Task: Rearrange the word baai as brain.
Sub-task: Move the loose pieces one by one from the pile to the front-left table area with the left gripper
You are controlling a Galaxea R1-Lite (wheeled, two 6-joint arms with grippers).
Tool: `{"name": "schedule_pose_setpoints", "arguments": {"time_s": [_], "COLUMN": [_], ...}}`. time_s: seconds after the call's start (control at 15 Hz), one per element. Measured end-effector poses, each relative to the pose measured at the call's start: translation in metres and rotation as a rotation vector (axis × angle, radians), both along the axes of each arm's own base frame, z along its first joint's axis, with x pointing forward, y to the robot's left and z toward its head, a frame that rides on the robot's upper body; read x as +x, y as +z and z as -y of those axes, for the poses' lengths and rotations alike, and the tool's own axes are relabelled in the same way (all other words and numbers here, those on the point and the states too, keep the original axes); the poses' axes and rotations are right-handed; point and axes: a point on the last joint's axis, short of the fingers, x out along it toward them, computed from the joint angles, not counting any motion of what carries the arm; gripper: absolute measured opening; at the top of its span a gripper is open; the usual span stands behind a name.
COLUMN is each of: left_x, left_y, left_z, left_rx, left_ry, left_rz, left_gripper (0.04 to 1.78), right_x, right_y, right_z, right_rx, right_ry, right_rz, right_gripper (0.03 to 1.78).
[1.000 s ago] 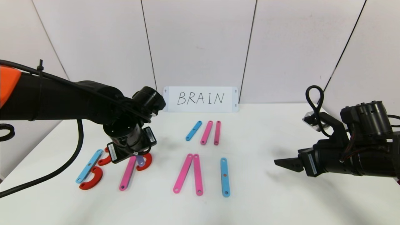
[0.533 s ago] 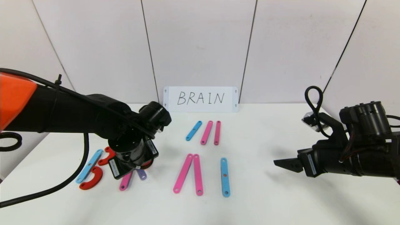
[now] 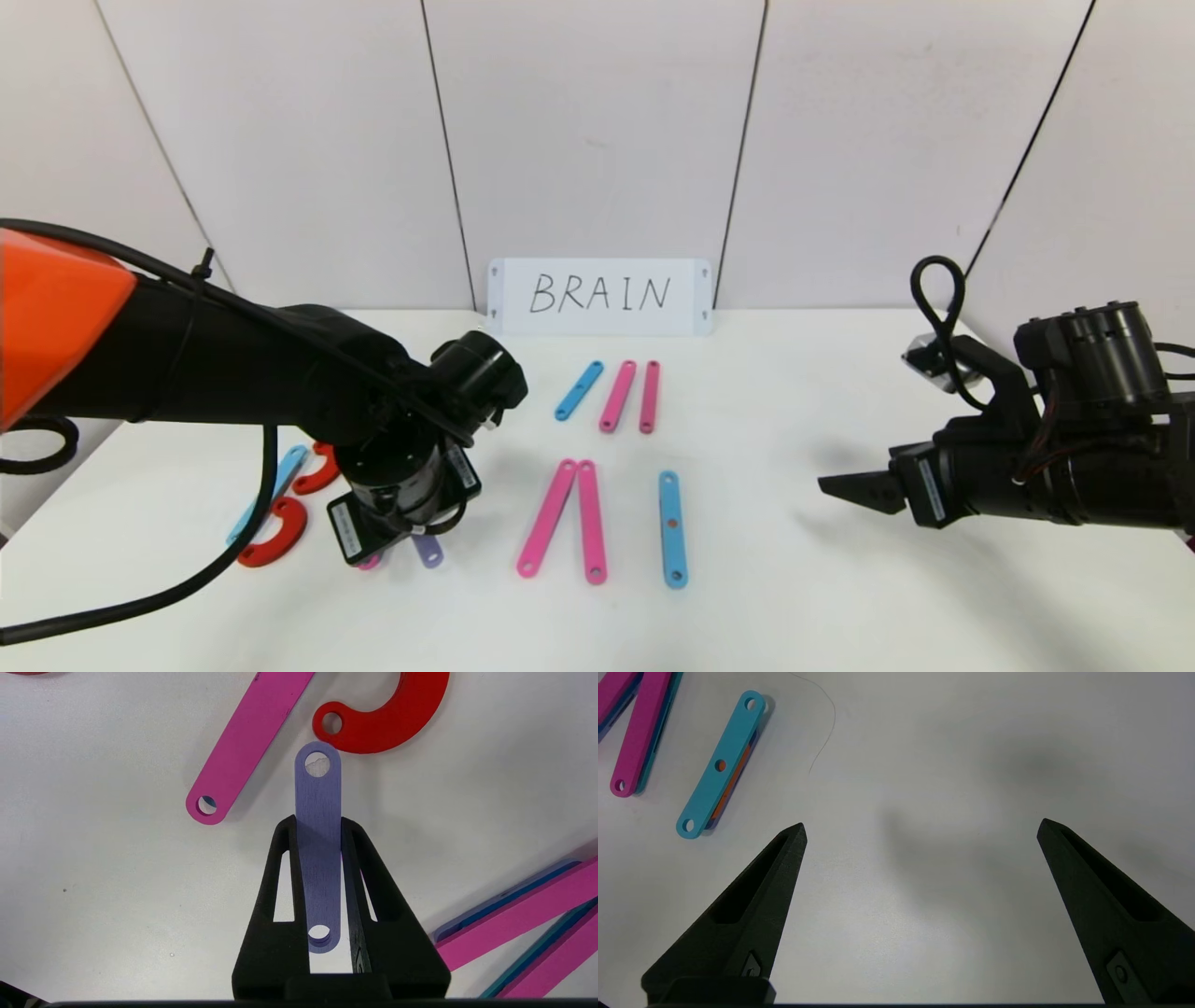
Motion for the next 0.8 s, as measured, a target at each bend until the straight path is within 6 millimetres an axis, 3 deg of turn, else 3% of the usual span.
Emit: {"name": "schedule_pose_setpoints", "arguments": {"time_s": [0.8], "left_x": [-0.004], "left_y": [-0.017], "left_z": [0.002], "left_rx": [0.046], "left_ry": [0.005], "left_rz": [-0.040], "left_gripper": [0.27], "right_x": [0.000], "right_y": [0.000], "right_z": [0.000], "right_rx": [-0.001], "right_ry": [-0.001], "right_rz": [0.000], "right_gripper": [1.73]}}
